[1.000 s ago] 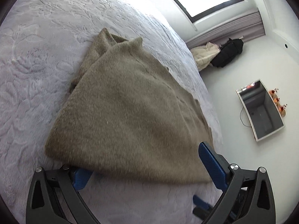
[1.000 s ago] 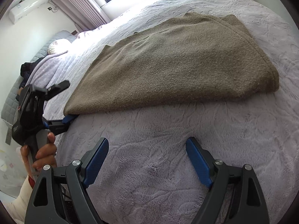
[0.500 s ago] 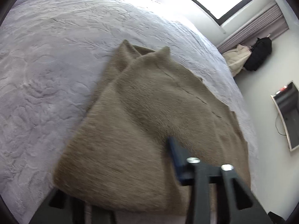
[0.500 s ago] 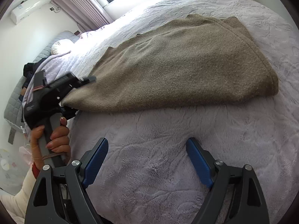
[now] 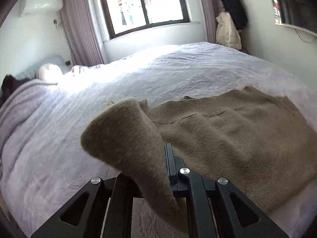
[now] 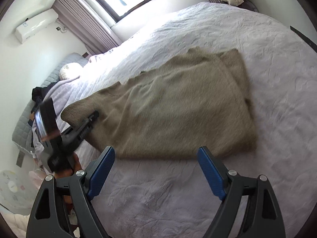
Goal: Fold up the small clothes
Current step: 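Lift the sweater corner with the left gripper while the right gripper grasps the sleeve ends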
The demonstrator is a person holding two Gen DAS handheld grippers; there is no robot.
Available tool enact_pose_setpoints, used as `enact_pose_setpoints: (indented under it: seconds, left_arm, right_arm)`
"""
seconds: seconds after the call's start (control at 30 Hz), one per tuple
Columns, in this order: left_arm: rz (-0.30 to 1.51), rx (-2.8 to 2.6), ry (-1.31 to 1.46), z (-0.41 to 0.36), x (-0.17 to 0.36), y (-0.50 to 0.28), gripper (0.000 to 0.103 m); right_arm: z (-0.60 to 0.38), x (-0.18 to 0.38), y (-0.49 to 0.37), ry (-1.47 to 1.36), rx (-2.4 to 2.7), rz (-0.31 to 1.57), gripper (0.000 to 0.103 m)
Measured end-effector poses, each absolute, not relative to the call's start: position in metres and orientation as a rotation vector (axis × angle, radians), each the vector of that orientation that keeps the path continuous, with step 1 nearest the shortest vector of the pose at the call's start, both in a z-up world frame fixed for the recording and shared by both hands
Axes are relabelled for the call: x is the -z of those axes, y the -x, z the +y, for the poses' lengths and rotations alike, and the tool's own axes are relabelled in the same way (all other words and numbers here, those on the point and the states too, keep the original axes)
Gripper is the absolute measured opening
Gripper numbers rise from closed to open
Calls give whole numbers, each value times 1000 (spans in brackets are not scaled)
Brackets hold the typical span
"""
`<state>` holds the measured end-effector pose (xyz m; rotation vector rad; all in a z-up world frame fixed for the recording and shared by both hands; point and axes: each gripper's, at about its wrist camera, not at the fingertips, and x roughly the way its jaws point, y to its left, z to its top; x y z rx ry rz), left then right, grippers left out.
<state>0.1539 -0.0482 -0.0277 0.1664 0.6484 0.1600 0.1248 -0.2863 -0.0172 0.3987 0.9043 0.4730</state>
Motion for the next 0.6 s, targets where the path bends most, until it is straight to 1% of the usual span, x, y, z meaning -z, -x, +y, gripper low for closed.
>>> enact_pose_setpoints:
  seconds: [0.13,0.23,0.3,0.4,0.5,0.6]
  left_arm:
    - [615,-129,-288,-74,31,-150,11]
    - [612,-113,-301,-82,30,-149,11]
    - [616,-109,-294,-83,30,-149,11]
    - [618,-105,-285,-77,29,-141,11]
    - [620,-99,-282,-74,30,-141,11]
    - [623,-89,-273,-74,32,-143,11]
  right_arm:
    - [-282,-9,-163,-393,-570,920,88]
    - [-255,-27,-212,-388,-728,1010,89]
    - [-227,-31,-242,-371,-844,1081,94]
    - [-176,-24,-285,-350,-962,1186,103]
    - [-133,-7,-311,-324,-1039,1267,103]
    - [-96,9,-332,-238,-1022,1325,103]
